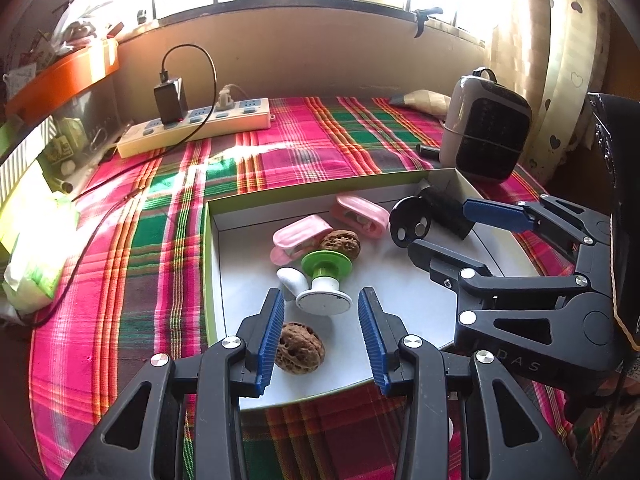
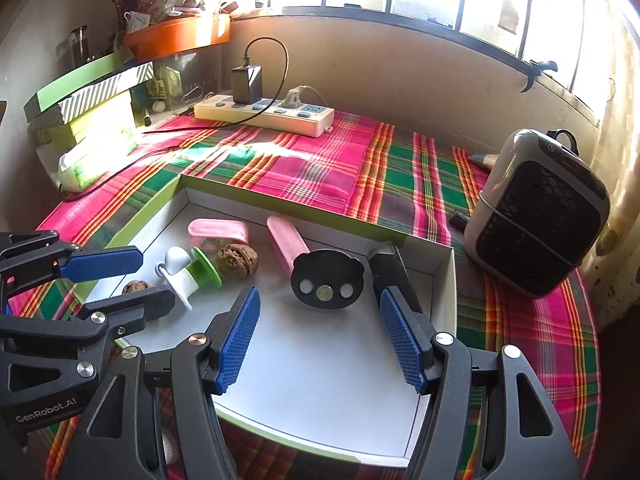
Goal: Organize objects
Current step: 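Open the right tool to release the disc while the left tool releases the spool, then withdraw the right tool toward the white USB cable while the left tool reaches the white round container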
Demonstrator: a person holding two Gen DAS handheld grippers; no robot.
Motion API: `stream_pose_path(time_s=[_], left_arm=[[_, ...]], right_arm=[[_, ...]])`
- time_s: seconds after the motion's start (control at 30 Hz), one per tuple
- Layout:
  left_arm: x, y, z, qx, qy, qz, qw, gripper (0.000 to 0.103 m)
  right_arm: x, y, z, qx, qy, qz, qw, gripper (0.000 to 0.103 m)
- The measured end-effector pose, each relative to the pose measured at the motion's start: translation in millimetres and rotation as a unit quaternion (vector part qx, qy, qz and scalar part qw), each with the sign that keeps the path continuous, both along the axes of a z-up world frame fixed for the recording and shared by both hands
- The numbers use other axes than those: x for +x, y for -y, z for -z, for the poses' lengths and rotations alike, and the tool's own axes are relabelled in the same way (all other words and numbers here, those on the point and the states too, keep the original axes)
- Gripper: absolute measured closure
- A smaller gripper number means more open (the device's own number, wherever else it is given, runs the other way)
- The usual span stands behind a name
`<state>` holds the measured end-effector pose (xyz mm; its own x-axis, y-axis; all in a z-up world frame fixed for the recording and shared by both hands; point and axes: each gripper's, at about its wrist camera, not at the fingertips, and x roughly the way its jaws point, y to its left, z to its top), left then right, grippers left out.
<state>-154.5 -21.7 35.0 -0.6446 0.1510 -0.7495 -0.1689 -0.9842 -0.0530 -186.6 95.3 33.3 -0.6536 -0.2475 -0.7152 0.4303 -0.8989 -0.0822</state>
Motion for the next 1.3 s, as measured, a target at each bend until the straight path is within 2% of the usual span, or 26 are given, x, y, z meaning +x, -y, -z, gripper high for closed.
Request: stream_pose_path(time_s=[0.47, 0.8, 1.03, 1.3], left_arm=[[32, 5, -11, 0.012, -0.02, -0.004, 0.9997, 0.066], [57, 8, -10, 0.038, -0.023, -0.001, 0.999, 0.066], [65, 11, -3, 0.045, -0.012, -0.001, 0.9989, 0.066], [71, 12, 7, 0.061, 0.003, 0.003, 0.9981, 0.066]], right_arm=[[37, -17, -12, -0.022, -0.015, 0.013, 1.0, 0.039], [68, -34, -15, -0.045, -0.024, 0.022, 0.998, 0.039], [84, -31, 2, -0.019, -0.011, 0.002, 1.0, 0.039], [89, -32, 16, -0.019, 0.013, -0.006, 1.0, 0.039]])
